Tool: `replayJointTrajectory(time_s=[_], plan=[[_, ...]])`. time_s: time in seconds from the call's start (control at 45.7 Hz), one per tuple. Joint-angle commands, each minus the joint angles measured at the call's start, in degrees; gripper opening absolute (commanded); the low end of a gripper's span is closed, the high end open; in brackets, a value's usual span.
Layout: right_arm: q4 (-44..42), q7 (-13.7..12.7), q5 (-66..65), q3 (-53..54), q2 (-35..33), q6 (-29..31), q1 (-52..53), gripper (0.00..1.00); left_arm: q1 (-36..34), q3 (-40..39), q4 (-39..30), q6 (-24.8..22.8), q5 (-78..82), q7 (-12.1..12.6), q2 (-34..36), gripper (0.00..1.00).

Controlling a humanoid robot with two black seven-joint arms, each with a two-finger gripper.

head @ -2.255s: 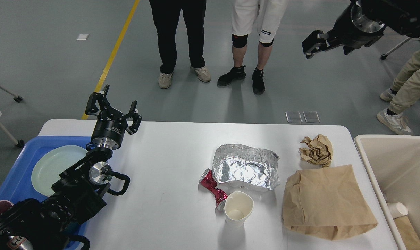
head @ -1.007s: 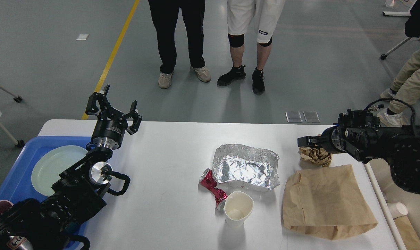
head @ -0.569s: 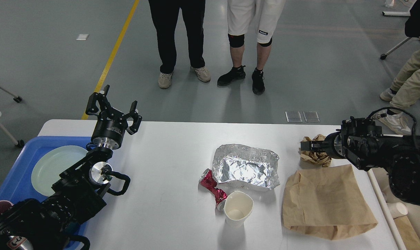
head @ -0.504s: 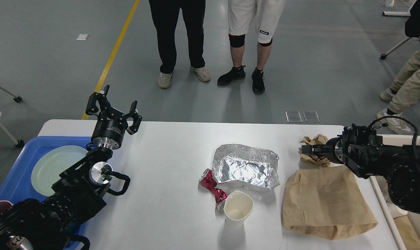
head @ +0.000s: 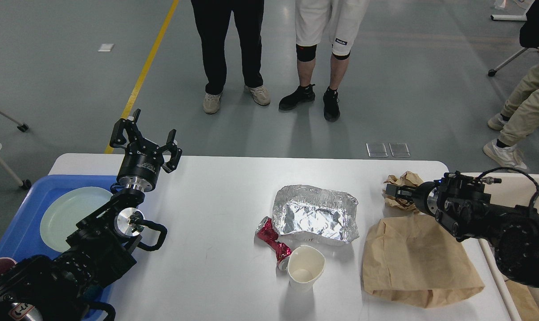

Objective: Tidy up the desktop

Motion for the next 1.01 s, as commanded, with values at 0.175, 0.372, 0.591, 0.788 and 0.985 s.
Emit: replayJointTrajectory(time_s=[0.175, 0.372, 0.591, 0.788, 0.985], plan=[[0.11, -0.35, 0.22, -0.33, 1.15, 0.9, -0.09, 0.52, 0.0, 0.0, -0.02, 0.0, 0.0, 0.05, 0.0, 0.97], [0.28, -0.35, 0.22, -0.41, 1.86, 3.0, 0.0, 0.26, 0.0, 0.0, -0.02, 0.0, 0.0, -0.03, 0.0, 0.97], [0.63, -0.35, 0.22, -0.41, 1.94, 7.75, 0.62, 0.0, 0.0, 0.0, -0.02, 0.0, 0.0, -0.03, 0.0, 0.97], [0.55, -0.35, 0.22, -0.33, 1.77, 9.69, 0.79, 0.0, 0.0, 0.0, 0.07, 0.0, 0.0, 0.05, 0.0, 0.97], [0.46, -0.35, 0.3, -0.33, 1.42, 9.6, 1.67, 0.0, 0.0, 0.0, -0.02, 0.0, 0.0, -0.03, 0.0, 0.97]])
